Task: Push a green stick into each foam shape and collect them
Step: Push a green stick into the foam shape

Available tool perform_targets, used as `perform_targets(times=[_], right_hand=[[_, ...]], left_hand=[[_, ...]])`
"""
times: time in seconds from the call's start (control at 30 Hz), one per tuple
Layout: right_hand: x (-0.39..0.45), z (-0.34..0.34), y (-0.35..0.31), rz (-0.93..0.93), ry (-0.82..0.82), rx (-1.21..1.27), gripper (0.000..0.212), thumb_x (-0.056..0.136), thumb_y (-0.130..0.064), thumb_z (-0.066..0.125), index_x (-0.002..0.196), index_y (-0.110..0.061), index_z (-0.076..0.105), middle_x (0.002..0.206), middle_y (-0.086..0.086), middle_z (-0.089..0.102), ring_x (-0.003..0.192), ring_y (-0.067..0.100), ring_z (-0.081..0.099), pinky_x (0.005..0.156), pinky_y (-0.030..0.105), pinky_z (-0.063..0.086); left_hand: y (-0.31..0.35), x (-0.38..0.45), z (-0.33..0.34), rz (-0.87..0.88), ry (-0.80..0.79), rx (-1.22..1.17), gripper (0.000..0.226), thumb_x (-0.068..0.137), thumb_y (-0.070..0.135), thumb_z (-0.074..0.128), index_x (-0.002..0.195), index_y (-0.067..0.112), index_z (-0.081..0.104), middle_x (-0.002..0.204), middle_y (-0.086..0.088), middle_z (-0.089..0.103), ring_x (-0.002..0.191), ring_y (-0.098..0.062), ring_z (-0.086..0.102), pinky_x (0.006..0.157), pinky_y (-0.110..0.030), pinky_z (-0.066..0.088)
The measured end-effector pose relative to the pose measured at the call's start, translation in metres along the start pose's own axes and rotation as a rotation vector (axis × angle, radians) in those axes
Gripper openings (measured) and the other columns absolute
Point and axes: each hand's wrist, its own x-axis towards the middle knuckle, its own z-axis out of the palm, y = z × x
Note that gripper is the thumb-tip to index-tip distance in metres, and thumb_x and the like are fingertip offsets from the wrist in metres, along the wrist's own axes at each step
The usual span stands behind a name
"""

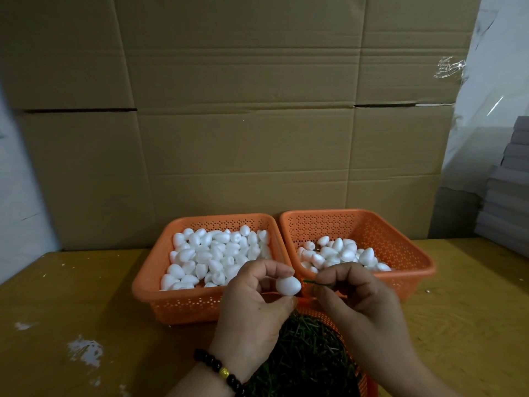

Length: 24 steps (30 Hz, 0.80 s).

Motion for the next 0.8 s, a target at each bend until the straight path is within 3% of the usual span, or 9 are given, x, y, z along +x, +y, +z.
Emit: perform_targets(times=[0.3,0.4,0.53,0.6,0.8], right_hand=[[0.000,0.001,-0.004,0.014,0.020,0.014,0.031,0.081,0.001,0.069,0.086,-0.030,0.071,0.084,0.005,0.073,0.076,0.024,0.071,0.070,0.054,0.058],[-0.001,0.002,-0.005,0.007,0.028,0.002,0.032,0.081,-0.002,0.069,0.089,-0.033,0.072,0.083,0.001,0.074,0.077,0.020,0.072,0.071,0.047,0.059],[-0.001,0.003,-0.005,-0.024,0.045,0.017,0.024,0.077,-0.016,0.069,0.091,-0.034,0.073,0.085,-0.003,0.075,0.080,0.016,0.073,0.072,0.035,0.059],[0.000,0.002,-0.006,-0.060,0.063,-0.004,0.017,0.073,-0.021,0.068,0.086,-0.030,0.075,0.083,-0.005,0.075,0.080,0.014,0.073,0.072,0.031,0.059],[0.000,0.003,-0.012,-0.236,0.100,-0.181,0.023,0.071,-0.019,0.070,0.087,-0.035,0.069,0.086,-0.024,0.072,0.076,-0.004,0.069,0.066,0.010,0.053]], left_hand=[[0.005,-0.002,0.001,-0.059,-0.029,-0.194,0.033,0.080,-0.003,0.070,0.089,0.029,0.069,0.098,0.002,0.073,0.098,-0.019,0.067,0.083,-0.038,0.056],[0.009,-0.002,0.001,-0.180,-0.049,-0.453,0.029,0.082,-0.002,0.065,0.106,0.014,0.063,0.100,-0.006,0.073,0.094,-0.023,0.070,0.075,-0.032,0.057],[0.014,0.002,-0.001,-0.350,-0.141,-0.816,0.041,0.077,0.004,0.061,0.118,0.005,0.057,0.102,-0.017,0.070,0.088,-0.025,0.070,0.068,-0.032,0.058],[0.015,0.003,-0.003,-0.408,-0.179,-0.911,0.037,0.080,0.003,0.058,0.117,0.001,0.058,0.099,-0.017,0.070,0.083,-0.024,0.071,0.065,-0.032,0.059],[0.012,0.005,-0.004,-0.486,-0.219,-1.002,0.021,0.079,0.003,0.060,0.097,-0.002,0.071,0.094,-0.019,0.069,0.078,-0.025,0.071,0.065,-0.033,0.059]])
